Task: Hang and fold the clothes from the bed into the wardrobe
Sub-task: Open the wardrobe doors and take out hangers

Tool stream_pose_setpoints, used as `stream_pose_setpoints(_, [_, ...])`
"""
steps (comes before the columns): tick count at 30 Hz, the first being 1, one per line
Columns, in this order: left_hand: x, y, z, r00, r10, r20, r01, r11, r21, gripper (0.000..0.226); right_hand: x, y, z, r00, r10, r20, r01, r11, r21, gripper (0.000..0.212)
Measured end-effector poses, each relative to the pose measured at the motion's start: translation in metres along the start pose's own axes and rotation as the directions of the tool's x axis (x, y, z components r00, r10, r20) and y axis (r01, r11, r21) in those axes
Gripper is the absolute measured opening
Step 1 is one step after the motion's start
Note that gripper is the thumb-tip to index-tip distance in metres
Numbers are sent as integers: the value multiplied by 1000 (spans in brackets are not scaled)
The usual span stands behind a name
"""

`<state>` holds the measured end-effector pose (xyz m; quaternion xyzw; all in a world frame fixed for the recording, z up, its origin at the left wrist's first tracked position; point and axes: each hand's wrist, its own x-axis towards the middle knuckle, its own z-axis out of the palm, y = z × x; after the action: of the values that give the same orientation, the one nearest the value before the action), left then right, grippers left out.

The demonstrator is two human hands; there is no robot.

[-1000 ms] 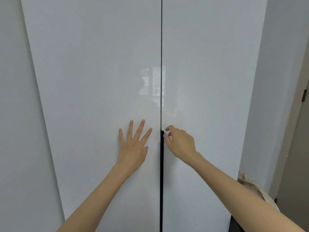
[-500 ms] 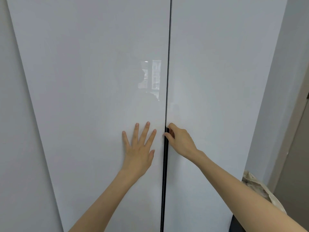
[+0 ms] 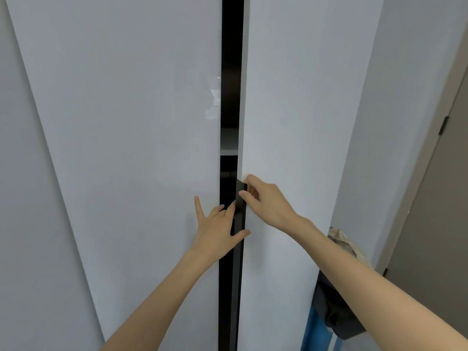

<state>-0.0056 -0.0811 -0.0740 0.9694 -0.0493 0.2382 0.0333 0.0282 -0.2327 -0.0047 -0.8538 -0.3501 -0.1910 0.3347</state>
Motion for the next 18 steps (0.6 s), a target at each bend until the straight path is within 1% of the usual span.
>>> stream_pose_setpoints(3, [-23,33,-6,1000,-11,-10,10,992,-122,72,-33,0,-21,1000,-12,-4,12,1000,14,15])
stream_pose_setpoints(5, [-38,54,-7,997,0,-74,-13,983,-182,63,-54,-1,-36,1000,-5,-17,5,1000,22,14])
stream_pose_setpoints(7, [-52,76,-9,992,1,-124,-30,973,-228,58,-75,-1,-52,999,6,-38,-6,1000,19,13])
stream_pose_setpoints(11, [-71,129,-13,995,18,-101,-40,973,-226,60,-120,5,-91,996,21,-88,-22,1000,-8,16])
stream_pose_setpoints(14, [-77,171,-15,992,84,-98,-102,974,-201,63,-156,17,-122,989,63,-136,-67,997,-28,21])
stream_pose_setpoints(16, [-79,201,-15,987,138,-81,-154,957,-245,62,-180,28,-142,977,95,-189,-103,994,-36,24])
stream_pose_setpoints(18, [-79,230,-15,984,172,-50,-179,924,-337,51,-201,40,-162,961,135,-242,-149,988,-40,25])
